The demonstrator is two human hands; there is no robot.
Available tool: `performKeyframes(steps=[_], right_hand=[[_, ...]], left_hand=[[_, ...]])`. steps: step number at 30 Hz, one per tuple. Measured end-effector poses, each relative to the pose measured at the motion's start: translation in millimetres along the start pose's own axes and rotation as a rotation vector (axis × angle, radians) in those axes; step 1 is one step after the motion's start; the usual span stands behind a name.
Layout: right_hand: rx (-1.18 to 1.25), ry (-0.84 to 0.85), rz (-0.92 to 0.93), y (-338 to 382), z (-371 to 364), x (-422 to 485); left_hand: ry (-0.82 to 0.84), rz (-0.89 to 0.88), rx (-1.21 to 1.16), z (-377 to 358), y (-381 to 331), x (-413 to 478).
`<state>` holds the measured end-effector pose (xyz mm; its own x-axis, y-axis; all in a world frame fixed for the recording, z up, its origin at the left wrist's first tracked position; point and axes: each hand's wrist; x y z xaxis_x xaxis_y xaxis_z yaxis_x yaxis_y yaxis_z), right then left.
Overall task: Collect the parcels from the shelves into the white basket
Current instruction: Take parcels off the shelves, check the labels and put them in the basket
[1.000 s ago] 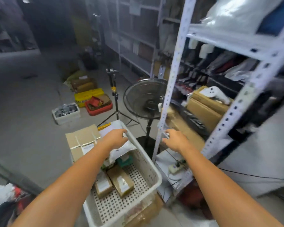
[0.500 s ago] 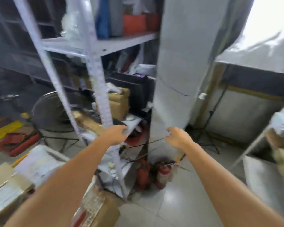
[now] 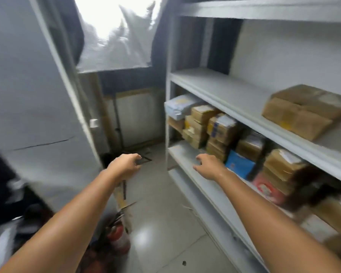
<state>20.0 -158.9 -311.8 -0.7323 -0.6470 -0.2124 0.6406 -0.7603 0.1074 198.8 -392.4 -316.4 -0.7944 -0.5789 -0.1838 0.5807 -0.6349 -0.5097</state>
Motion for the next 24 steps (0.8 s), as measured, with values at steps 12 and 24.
performKeyframes(steps=[12, 24], right_hand=[[0.181, -0.084, -0.616, -187.5, -27.7, -183.2], [0.261, -0.093, -0.933, -344.1, -93.8, -341.9]], left_hand=[[0.304, -0.494, 0.079, -132.6, -206.0, 9.2], [0.598, -0.764, 0.104, -308.7, -360.9, -99.9]])
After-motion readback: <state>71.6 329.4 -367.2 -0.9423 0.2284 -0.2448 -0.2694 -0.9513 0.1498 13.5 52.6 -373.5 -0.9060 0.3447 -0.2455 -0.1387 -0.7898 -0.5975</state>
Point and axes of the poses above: each hand's wrist, its own x-axis towards the middle knuckle, its own z-axis out of the back of the hand, y = z × x, and after that the axes turned 15 degrees about -x, right-handed
